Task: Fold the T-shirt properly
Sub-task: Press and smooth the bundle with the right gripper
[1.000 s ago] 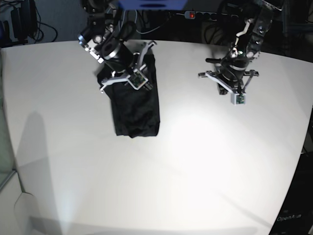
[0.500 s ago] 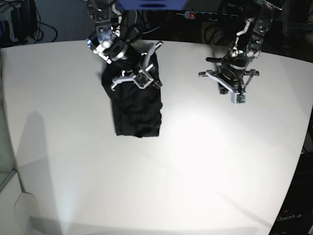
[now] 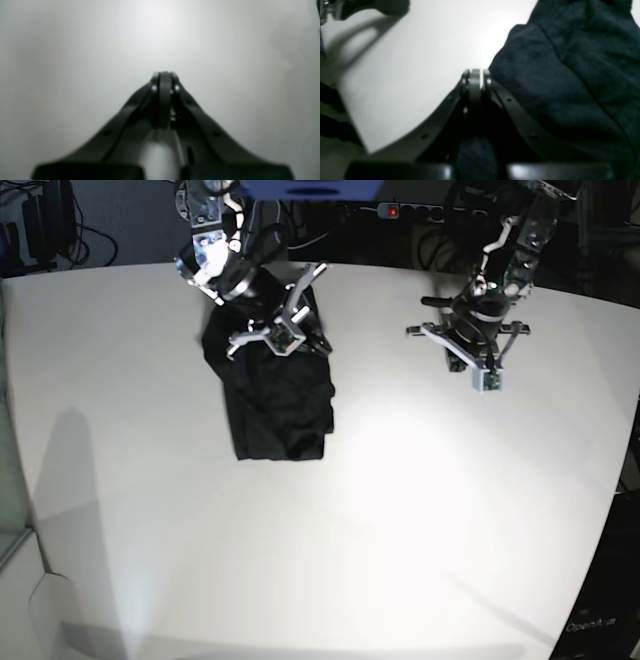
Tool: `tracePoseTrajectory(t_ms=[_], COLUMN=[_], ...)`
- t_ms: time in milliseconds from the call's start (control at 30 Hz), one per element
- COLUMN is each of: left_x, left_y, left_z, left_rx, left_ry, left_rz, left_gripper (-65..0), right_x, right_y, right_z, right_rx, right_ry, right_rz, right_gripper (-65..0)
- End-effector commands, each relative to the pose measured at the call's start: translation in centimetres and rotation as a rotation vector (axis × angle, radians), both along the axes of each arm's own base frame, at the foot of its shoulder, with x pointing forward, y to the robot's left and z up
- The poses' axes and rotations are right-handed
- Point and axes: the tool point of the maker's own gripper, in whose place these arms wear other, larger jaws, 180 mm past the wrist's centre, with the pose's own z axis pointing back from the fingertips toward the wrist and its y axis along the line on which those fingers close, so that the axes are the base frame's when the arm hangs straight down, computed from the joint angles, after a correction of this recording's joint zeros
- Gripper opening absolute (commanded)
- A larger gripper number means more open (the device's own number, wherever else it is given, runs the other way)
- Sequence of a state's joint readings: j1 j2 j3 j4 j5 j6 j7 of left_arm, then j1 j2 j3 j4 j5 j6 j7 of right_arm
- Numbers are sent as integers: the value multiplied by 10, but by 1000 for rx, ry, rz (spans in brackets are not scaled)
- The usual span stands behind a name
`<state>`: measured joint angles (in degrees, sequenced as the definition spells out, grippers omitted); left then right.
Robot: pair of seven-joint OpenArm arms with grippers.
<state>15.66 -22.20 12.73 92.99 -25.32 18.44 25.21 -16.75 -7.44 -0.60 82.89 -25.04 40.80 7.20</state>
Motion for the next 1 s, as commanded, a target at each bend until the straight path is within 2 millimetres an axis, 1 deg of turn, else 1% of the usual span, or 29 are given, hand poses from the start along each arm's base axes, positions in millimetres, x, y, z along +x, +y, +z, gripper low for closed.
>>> tracePoseTrajectory(t_ms=[0,33,100,167,267,333,367,467,533,600,667,733,800,833,933,967], left_x=[5,5,5,5,2,2,2,2,2,-2,-2,-6,-7,-7,-8,-8], left_y=[4,4,3,3,4,4,4,3,3,4,3,2,3,3,3,3], left_z=[7,7,7,7,5,5,5,5,5,3,5,3,2,2,2,2], left_rx=[13,13,12,13,14,14,13,13,12,13,10,7,9,9,7,9], left_ry=[-32,-31,-31,-29,-24,-24,-24,-23,-23,-15,-19,-10,-10,-10,-7,-8], left_rz=[-1,-3,-4,-4,-1,-1,-2,-4,-4,-1,-4,-3,-3,-3,-2,-3], left_gripper=[-650,-650,-650,-650,-650,-650,-650,-650,-650,-650,-650,-650,-650,-650,-650,-650], right_x=[2,6,17,22,26,27,29,25,26,28,32,43,52,59,77,83], right_y=[-17,-23,-33,-36,-39,-40,-37,-29,-25,-24,-24,-27,-29,-31,-35,-40], right_z=[-12,-11,-2,7,29,47,57,79,96,108,111,113,105,105,107,108], right_rx=[-86,-92,-102,-107,-116,-119,-119,-115,-113,-113,-115,-139,-168,-181,-213,-232], right_ry=[30,23,-10,-38,-100,-148,-178,-232,-277,-309,-319,-322,-297,-295,-297,-301], right_rz=[-18,-32,-57,-67,-74,-80,-73,-52,-45,-44,-46,-54,-54,-58,-70,-73], right_gripper=[-650,-650,-650,-650,-650,-650,-650,-650,-650,-650,-650,-650,-650,-650,-650,-650])
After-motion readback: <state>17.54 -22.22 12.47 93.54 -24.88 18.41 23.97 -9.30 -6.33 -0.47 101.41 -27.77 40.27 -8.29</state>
